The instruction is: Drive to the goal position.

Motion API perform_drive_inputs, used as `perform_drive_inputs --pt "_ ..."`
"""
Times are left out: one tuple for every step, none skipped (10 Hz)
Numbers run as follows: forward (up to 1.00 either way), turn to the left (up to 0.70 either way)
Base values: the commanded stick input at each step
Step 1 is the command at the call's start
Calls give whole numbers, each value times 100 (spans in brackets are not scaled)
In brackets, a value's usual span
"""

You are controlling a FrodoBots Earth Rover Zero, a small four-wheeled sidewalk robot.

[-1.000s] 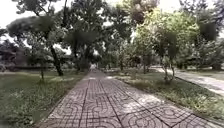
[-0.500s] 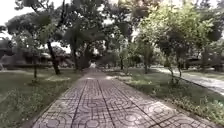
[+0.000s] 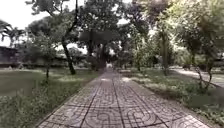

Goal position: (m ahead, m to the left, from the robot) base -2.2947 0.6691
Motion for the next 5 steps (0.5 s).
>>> perform_drive_inputs --pt "70 27" --pt "70 27" --pt "70 20" --pt "70 5" --pt "70 0"
